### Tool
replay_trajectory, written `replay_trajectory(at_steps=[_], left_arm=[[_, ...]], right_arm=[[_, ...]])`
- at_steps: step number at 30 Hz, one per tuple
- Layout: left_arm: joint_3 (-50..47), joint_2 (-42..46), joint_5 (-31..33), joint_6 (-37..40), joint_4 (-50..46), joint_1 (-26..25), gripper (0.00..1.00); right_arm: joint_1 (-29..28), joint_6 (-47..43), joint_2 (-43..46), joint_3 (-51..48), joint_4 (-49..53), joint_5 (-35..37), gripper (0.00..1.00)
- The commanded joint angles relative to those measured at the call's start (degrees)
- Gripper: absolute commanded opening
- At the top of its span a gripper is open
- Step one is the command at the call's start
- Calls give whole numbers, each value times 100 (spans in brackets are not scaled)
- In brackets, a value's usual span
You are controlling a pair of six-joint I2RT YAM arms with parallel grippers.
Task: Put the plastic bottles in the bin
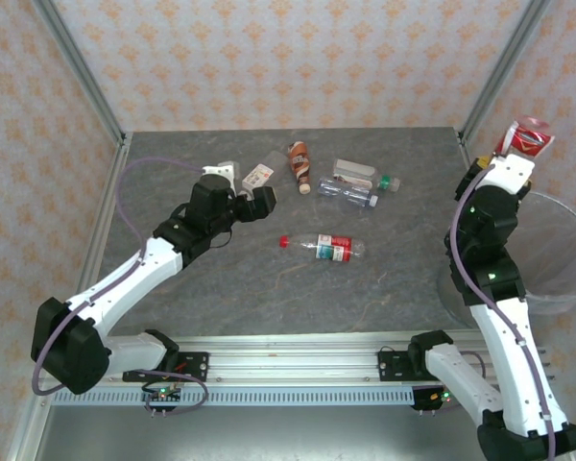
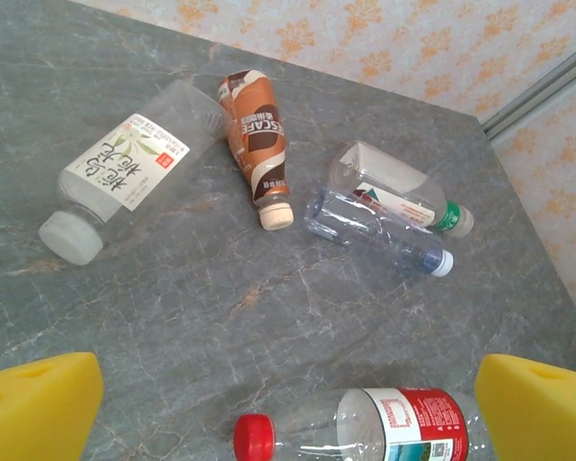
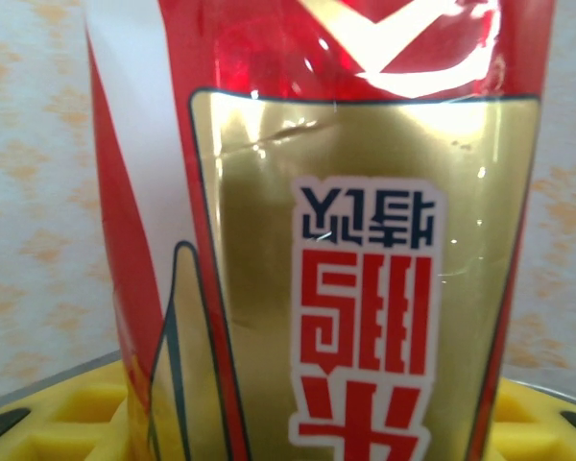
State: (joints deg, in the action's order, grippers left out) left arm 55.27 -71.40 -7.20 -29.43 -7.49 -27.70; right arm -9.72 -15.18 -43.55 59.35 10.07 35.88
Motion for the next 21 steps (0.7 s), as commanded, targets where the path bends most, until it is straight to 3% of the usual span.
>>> replay_trajectory(at_steps=[1,5,14,21], left_arm=[[299,-30,-140,157,112,31,100],[390,-115,-210,124,119,32,100],[715,-535,-544,-27,116,29,100],[1034,-757,-709,-29,-76,29,100]], right_arm=[[266,-453,188,-310,-838,493,50],[599,-550,323,-708,-1242,576,49],[1606,643,210,-575,92,221,50],[2104,1184,75,-780,562,415,57]])
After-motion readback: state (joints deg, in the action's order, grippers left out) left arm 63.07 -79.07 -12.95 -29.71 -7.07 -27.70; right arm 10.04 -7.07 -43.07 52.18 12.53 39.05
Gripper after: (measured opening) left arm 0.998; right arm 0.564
